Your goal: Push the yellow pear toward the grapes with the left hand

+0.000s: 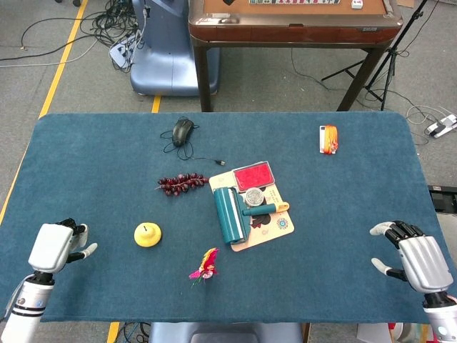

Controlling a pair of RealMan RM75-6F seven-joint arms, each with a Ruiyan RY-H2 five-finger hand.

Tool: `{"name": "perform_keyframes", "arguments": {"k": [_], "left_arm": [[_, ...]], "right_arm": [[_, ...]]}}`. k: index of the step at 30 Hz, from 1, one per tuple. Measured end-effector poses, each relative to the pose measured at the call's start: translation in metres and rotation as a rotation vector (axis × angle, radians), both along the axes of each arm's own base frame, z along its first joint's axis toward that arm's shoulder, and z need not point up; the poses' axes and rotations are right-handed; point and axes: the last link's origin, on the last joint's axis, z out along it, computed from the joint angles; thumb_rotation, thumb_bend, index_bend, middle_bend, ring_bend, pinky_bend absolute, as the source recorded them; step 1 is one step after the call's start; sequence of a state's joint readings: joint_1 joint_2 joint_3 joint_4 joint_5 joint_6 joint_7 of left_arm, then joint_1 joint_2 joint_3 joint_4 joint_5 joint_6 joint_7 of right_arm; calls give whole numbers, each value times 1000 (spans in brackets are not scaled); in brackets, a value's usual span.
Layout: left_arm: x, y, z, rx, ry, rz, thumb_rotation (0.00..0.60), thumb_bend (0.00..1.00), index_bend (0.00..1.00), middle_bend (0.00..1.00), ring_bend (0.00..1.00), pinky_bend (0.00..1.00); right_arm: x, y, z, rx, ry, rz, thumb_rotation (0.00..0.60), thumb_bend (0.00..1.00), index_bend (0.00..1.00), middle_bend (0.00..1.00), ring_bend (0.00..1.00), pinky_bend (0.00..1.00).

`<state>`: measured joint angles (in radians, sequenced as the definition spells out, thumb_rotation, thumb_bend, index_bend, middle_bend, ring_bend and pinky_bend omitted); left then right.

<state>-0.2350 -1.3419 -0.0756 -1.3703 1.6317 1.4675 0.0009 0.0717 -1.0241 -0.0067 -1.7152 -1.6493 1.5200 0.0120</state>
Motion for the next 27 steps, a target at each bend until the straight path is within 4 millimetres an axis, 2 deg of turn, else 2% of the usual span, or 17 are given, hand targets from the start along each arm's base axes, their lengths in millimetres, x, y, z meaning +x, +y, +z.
{"name": "perform_keyframes", "arguments": {"k": [3,6,8,27], "left_arm": [[4,4,-5,-7,-12,-21,600,0,997,1000,800,937],[8,8,-11,-22,-27,-62,600,0,1000,1000,852,978],[11,12,-15,-45,-19,-83,600,0,1000,1000,873,995],[35,31,-49,-186,141,-60,600,0,1000,1000,889,1000]], "right_arm": [[0,0,-1,8,2,-3,600,0,410,393,310,453],[0,1,-3,17,2,-6,600,0,410,393,324,516],[0,0,-4,18,2,-4,600,0,410,393,324,518],[1,2,3,2,-6,2,600,0,410,393,324,518]]}}
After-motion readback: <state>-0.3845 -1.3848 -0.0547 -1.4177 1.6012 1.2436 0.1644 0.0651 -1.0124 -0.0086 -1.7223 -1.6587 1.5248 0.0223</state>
